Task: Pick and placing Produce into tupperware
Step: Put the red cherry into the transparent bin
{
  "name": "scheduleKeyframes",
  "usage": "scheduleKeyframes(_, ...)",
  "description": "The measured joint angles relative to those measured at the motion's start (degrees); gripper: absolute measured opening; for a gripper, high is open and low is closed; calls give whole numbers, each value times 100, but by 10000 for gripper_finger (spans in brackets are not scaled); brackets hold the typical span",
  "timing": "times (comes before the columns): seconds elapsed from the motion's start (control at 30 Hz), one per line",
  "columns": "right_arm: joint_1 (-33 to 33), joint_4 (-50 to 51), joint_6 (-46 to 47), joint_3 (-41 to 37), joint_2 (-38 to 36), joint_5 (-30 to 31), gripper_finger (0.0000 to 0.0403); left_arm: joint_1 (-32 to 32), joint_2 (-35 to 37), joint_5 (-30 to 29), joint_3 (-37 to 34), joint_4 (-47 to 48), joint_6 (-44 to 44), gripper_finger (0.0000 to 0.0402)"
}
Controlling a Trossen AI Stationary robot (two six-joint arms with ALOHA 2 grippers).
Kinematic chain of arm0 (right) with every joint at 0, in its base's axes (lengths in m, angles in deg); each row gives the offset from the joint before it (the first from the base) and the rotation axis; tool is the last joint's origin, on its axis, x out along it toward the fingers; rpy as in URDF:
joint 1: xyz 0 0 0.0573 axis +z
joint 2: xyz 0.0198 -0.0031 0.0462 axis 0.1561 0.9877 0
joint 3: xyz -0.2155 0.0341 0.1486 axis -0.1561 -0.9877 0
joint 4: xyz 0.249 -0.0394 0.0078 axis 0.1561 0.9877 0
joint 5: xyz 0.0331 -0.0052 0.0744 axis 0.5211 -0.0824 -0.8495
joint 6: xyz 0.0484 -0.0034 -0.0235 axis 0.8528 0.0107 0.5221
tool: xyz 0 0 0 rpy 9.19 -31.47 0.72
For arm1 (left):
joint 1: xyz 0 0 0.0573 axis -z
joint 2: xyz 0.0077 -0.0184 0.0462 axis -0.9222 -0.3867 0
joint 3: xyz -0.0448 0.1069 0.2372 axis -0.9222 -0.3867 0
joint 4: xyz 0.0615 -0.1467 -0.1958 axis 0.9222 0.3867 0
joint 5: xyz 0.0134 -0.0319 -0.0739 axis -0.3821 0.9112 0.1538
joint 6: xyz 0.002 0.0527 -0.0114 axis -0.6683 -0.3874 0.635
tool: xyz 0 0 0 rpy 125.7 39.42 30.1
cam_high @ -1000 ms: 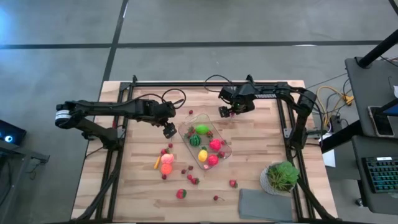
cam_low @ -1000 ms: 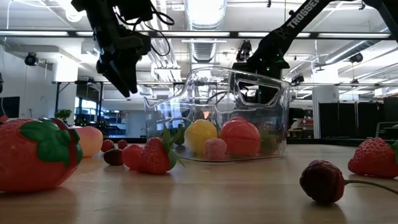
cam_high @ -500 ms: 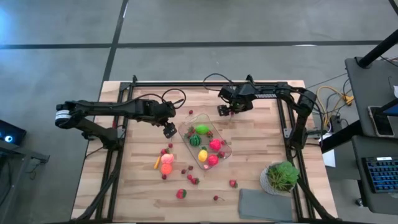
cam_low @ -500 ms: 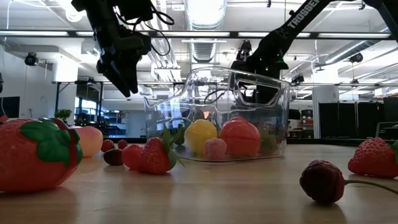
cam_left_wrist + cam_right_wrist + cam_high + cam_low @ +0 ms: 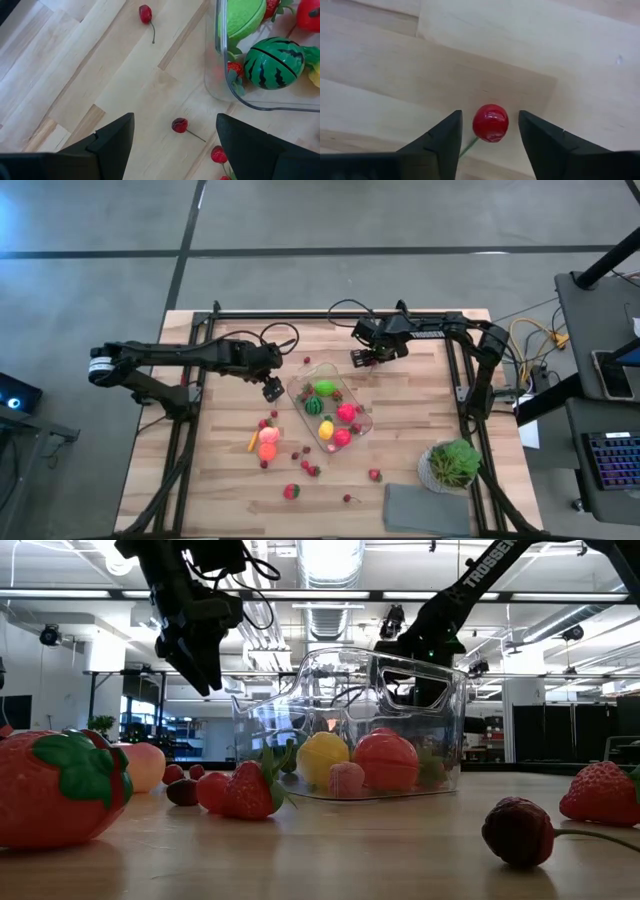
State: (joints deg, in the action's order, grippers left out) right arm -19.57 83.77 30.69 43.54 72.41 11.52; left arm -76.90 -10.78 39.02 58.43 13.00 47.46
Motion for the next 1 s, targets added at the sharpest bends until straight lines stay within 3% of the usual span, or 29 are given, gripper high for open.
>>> scheduleKeyframes(0.63,1,5,-17,-108,-4,146,90,0,0,-22,0,-5,4,267)
scheduleKeyframes(0.83,12,2,-17,-46,-29,12,85,0,0,-30,0,-13,7,267)
scheduleKeyframes(1.0,138,28,-98,42,-333,-463,92,0,0,-45,0,-17,0,267)
